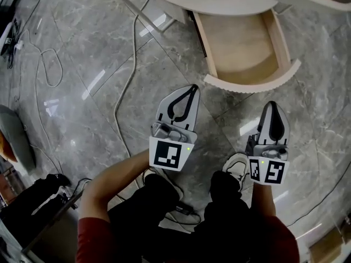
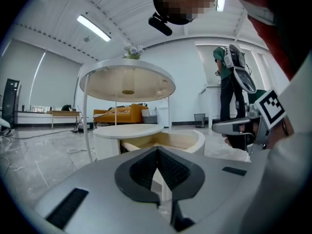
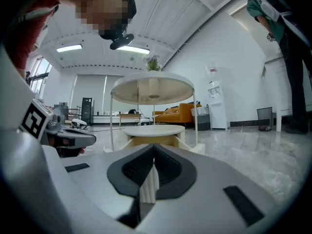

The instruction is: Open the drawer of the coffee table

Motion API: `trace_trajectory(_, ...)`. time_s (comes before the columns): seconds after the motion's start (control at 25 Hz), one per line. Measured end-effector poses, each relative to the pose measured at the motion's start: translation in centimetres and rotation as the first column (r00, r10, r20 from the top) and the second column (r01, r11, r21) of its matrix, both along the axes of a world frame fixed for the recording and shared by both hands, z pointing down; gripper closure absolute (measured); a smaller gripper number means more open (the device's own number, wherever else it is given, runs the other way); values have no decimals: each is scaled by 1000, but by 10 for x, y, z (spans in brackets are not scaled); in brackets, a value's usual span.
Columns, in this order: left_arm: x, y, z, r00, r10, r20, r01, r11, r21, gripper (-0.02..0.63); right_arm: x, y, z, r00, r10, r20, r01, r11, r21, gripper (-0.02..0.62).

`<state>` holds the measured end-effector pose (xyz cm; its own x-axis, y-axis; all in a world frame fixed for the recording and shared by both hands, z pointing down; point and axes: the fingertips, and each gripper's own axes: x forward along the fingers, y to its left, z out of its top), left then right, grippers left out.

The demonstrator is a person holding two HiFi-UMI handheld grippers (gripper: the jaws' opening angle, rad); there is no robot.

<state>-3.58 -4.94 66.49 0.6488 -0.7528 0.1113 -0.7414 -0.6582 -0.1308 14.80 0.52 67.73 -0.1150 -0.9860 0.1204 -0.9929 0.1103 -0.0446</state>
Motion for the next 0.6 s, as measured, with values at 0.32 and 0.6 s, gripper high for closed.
trace_trajectory(0.32,-31,-4,-188,997,-68,39,68,998,-4,592,-27,-9,-199,996,-86,8,87,996,-18,574)
trace_trajectory(0.6,-45,-1,-415,981,-195,26,196,979,-54,593,-39,-37,-426,989,-133,58,134,991,-12,574)
